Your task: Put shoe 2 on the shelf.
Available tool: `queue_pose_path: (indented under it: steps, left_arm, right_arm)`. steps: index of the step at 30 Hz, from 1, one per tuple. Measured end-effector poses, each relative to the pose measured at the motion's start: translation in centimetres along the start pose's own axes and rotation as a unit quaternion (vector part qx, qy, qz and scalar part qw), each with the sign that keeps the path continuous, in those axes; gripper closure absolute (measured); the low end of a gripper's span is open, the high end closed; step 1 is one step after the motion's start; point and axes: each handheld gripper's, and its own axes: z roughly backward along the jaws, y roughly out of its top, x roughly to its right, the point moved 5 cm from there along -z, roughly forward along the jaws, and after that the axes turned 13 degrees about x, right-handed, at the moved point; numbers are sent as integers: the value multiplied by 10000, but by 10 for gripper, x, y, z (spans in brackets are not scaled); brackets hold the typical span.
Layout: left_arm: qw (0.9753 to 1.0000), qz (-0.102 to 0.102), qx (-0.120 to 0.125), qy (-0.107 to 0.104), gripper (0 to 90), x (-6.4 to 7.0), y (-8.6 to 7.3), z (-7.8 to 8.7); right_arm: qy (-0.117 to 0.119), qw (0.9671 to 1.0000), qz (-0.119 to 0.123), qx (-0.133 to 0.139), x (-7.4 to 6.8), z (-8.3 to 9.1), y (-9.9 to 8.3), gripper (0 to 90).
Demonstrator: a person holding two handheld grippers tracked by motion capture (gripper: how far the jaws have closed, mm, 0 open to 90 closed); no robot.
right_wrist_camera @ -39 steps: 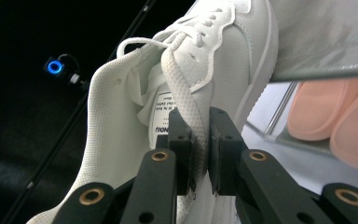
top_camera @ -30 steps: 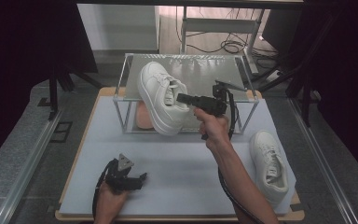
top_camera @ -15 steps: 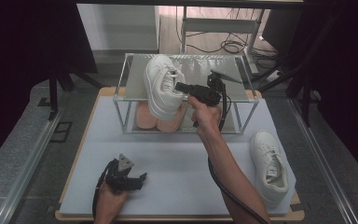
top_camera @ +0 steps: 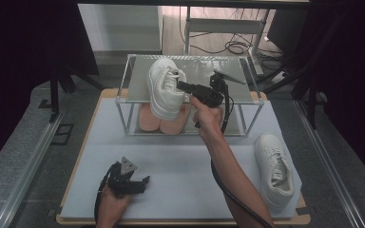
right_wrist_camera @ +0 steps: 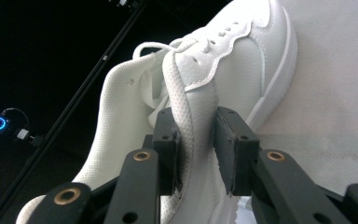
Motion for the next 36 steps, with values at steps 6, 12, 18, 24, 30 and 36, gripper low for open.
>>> queue_pose_path:
  steps: [6,12,18,24,30,36]
  left_arm:
    - [10000,-26,7,15,137,0,0,0]
    - [10000,-46,14,27,137,0,0,0]
    - [10000,-53,12,26,137,0,0,0]
    - [10000,-69,-1,28,137,1,0,1]
    - [10000,-86,-8,28,137,0,0,1]
    - [10000,-63,15,37,136,1,0,0]
  right_arm:
    - [78,9999,132,-9,-7,-5,-2,651]
    - [339,9992,-135,-179,-7,-8,-6,562]
    - [370,9988,236,-224,-13,-2,-4,569]
    - [537,9972,399,-330,-11,9,-4,583]
    - [782,9953,447,-364,-10,25,-3,588]
    - [762,9911,840,-700,-12,36,-16,639]
